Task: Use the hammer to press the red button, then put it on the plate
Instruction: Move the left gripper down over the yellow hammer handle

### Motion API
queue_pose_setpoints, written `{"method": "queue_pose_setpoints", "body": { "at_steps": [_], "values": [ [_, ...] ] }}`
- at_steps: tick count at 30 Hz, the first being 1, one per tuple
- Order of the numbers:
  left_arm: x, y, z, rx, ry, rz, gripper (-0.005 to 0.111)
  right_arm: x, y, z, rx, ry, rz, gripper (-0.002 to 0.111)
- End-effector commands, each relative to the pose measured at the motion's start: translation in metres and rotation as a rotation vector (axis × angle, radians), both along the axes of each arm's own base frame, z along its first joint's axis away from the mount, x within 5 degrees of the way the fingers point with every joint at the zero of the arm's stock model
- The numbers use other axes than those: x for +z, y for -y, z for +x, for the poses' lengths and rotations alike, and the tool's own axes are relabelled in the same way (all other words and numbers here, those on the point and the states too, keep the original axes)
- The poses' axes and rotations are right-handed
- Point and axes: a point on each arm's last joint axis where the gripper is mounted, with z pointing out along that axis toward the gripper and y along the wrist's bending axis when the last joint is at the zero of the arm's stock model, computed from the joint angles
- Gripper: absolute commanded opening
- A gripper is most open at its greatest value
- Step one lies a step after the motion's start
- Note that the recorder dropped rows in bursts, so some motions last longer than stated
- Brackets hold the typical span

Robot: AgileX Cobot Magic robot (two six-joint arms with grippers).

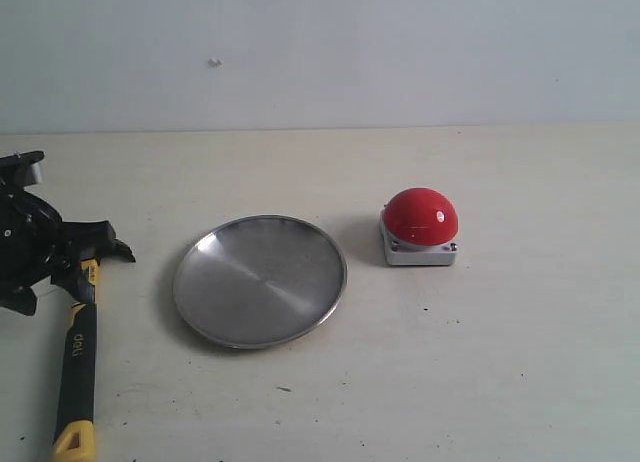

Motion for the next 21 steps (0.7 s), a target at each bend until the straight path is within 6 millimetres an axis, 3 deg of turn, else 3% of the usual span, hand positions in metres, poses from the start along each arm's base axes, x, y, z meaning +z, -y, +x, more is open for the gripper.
{"method": "queue_pose_setpoints", "body": {
  "at_steps": [1,21],
  "values": [
    [-0.009,0.004,0.011,0.002,-0.005,-0.006,0.052,-0.001,0.000,0.000,-0.004,0.006,0.000,0.000],
    [-0.021,0.007,0.034,-0.007,-0.025,0.008,0.052,-0.001,0.000,0.000,-0.004,0.006,0.000,0.000]
  ]
}}
